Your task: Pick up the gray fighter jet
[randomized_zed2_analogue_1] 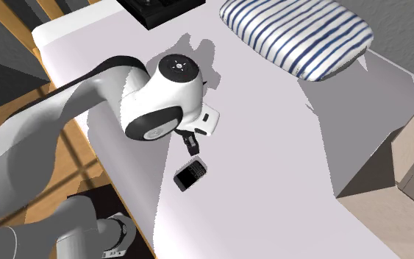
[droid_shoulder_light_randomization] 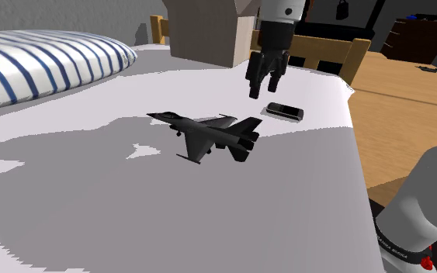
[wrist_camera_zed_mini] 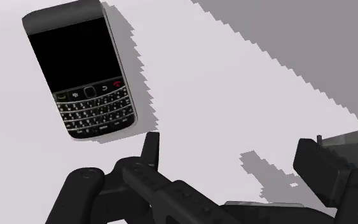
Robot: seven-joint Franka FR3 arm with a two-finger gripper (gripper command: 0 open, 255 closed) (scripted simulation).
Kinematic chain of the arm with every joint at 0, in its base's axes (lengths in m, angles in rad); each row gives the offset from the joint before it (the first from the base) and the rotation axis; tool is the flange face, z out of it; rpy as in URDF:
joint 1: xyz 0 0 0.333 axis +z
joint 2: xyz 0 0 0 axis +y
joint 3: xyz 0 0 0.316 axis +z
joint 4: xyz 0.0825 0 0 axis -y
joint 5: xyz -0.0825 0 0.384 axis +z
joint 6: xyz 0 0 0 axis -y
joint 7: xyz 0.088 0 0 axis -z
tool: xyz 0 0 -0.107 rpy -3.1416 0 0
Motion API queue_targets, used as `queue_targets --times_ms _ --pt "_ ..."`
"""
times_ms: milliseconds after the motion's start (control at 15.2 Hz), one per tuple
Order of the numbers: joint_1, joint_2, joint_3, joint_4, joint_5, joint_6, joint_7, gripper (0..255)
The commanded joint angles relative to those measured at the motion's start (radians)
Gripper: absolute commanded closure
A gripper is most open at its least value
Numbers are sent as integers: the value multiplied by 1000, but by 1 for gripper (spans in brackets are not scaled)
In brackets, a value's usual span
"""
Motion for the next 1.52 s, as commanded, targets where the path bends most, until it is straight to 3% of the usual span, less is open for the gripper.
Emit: queue_targets --times_ms 0,528,990,1452 --pt "14 55 31 58 0 -12 33 0" --pt "84 343 150 367 -54 -79 176 0" --pt "199 641 218 730 -152 -197 299 0" --pt "186 612 215 595 -141 -91 284 0"
